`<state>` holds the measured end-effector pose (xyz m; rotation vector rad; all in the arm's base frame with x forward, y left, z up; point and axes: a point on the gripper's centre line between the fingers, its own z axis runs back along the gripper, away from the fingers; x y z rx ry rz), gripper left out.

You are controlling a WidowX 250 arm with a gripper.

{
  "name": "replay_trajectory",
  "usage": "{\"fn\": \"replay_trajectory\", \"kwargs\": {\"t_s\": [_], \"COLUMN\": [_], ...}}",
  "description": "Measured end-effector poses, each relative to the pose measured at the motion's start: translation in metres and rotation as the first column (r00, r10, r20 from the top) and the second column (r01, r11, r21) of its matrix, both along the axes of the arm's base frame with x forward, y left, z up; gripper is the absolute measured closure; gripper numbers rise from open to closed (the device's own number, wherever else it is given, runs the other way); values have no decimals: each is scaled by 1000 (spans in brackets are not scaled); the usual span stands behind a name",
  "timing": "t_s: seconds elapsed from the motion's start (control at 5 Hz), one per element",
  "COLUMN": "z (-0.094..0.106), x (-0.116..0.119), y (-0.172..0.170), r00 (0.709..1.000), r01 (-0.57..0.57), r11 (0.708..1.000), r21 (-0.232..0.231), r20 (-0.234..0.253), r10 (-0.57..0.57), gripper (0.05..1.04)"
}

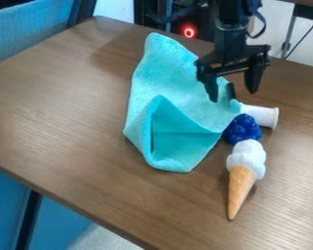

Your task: Unfold the cloth from right to left

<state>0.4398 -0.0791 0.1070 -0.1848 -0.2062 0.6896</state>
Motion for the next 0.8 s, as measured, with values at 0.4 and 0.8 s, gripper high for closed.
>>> {"fn": "replay_trajectory", "kwargs": {"t_s": [0.4, 0.8], "z": [-2, 9], "x": [3, 4], "y": [-9, -17], "r00": [1000, 998], "r01": [21, 55], "r11": [1000, 997], "r21": [5, -57], "r20": [-15, -15], "r10": [-21, -56], "gripper": [685, 1010]}}
